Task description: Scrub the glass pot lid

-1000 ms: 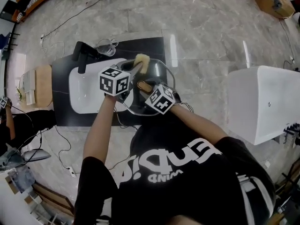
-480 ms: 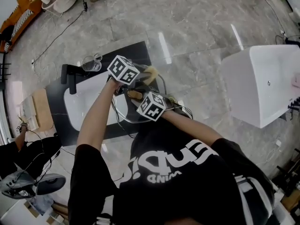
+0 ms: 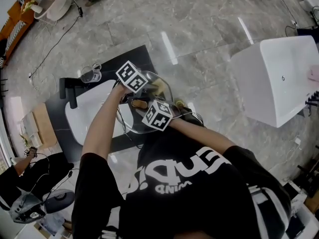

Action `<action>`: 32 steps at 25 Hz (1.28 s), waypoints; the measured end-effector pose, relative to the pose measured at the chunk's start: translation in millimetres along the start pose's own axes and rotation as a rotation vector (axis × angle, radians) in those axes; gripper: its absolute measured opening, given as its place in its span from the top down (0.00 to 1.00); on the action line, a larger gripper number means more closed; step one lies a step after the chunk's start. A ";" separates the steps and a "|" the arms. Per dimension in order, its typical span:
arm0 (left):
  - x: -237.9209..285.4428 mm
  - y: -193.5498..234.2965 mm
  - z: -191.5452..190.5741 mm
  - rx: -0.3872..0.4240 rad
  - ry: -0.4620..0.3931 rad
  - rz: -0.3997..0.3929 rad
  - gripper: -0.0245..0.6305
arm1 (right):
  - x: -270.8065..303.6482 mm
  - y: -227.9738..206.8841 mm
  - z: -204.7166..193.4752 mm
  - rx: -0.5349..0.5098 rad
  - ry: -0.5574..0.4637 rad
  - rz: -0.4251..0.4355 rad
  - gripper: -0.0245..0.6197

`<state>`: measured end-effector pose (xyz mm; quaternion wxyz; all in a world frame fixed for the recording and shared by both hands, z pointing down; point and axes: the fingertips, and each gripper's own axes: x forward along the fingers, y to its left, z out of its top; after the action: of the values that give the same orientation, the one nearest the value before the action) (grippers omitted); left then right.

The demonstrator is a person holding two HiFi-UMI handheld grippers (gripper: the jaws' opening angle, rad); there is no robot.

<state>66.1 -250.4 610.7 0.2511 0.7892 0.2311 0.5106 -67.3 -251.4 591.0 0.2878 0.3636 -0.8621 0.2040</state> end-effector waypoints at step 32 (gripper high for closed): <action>-53.5 33.9 -45.3 -0.178 -0.205 0.186 0.87 | 0.0 -1.5 0.3 -0.049 0.017 0.020 0.69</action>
<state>8.1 -302.3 611.2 0.2939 0.8297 0.0844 0.4670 -66.3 -252.5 591.0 0.3021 0.3460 -0.8680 0.1887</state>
